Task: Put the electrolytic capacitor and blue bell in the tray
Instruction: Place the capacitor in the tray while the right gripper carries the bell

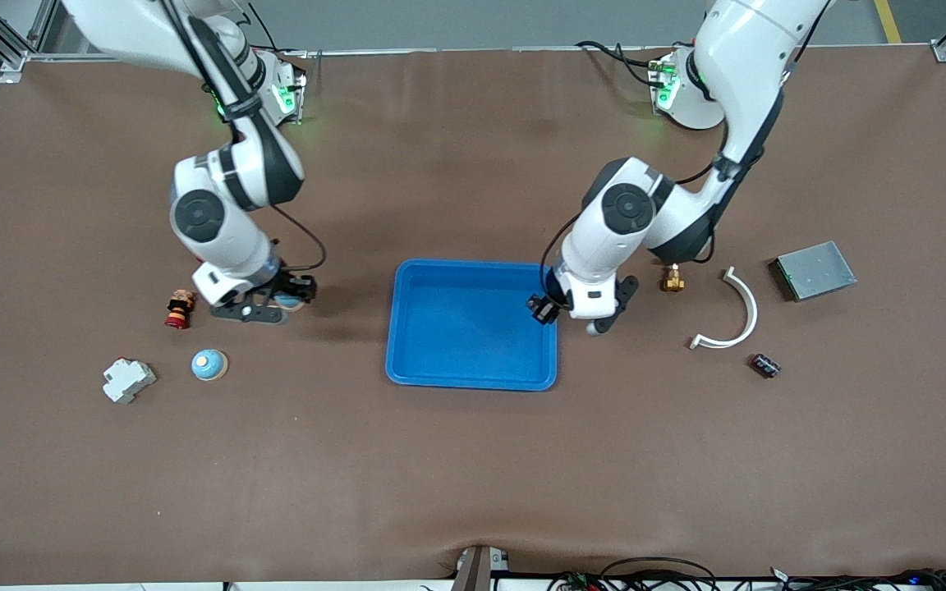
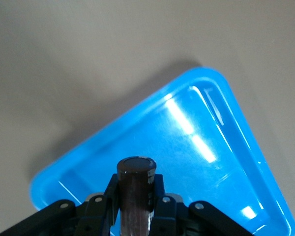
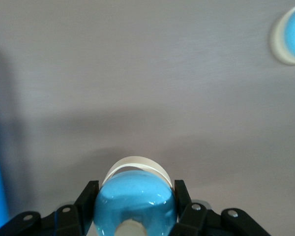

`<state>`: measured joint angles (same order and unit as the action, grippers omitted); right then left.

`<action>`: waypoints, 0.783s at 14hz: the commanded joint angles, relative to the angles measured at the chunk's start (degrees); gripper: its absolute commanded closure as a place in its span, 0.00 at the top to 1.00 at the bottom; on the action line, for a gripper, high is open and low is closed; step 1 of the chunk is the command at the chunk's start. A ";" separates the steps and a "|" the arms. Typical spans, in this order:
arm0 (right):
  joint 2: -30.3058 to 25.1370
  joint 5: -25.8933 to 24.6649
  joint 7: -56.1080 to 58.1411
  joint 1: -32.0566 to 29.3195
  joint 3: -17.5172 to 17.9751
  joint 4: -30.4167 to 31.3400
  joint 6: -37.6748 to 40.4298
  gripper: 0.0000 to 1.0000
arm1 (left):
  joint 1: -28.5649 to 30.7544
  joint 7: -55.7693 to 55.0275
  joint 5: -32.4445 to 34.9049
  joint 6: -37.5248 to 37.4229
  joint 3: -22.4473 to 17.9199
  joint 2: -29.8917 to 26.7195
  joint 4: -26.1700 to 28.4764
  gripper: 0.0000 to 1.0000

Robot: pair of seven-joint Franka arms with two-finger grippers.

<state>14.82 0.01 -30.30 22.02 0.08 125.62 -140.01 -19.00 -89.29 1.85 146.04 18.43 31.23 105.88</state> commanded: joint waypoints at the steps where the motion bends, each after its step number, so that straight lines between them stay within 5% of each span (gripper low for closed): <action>1: 1.26 0.08 -9.14 5.39 -0.61 -4.05 0.97 0.00 | -2.44 -2.81 1.23 -0.93 -1.38 5.32 -5.51 0.00; 7: 10.64 0.34 -24.78 13.39 -0.70 -15.81 2.99 0.00 | -3.67 -3.78 6.32 -0.67 -1.55 9.55 -7.54 0.00; 8: 12.41 0.34 -27.25 14.36 -0.70 -18.10 3.08 0.00 | -3.67 -3.78 6.32 -0.67 -1.47 9.64 -7.62 0.20; 10: 15.14 0.34 -29.81 15.86 -0.70 -20.84 2.99 0.00 | -2.97 -3.69 6.41 -0.85 -1.55 9.20 -7.62 1.00; 11: 16.63 0.34 -30.95 16.13 -0.70 -21.98 2.99 0.00 | -2.88 -3.43 6.50 -0.93 -2.16 9.03 -7.62 1.00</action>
<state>27.64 0.05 -58.53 37.01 0.05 108.21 -138.19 -21.78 -91.69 6.96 146.07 17.30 40.67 99.09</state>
